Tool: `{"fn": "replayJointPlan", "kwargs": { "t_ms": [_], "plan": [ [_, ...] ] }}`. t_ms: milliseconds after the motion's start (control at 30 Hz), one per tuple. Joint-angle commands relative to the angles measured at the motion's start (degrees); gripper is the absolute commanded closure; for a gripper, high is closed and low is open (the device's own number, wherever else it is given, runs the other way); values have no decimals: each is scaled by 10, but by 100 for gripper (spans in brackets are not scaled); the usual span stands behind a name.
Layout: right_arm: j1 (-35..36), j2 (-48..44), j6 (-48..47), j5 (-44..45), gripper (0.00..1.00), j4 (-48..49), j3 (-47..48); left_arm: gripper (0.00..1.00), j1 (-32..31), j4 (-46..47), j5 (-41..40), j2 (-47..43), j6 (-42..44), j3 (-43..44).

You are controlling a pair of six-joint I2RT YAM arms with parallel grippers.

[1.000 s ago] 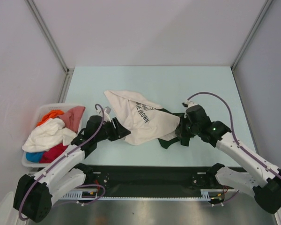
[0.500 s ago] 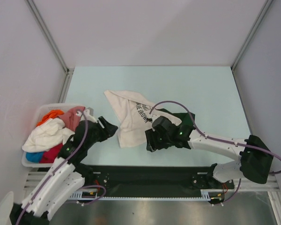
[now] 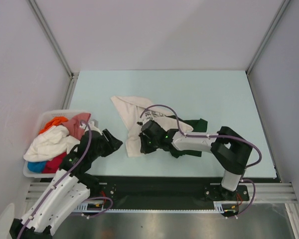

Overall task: Fold and stack the t-shirts
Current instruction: Flatten the tshirt out

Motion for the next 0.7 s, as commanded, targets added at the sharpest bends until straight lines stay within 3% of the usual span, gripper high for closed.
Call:
{"fn": "replayJointPlan", "kwargs": {
  "t_ms": [0,333,667],
  "plan": [
    [3,37,-1,-20,100,56,48,43,-10,10,31,19,-32,-37],
    [3,147,7,-83,100,78,102,44,-29,22,27,0,-112,-114],
    [-37,113,-8,-101,98,54,110,43,-55,89,25,68,-122,-132]
  ]
}}
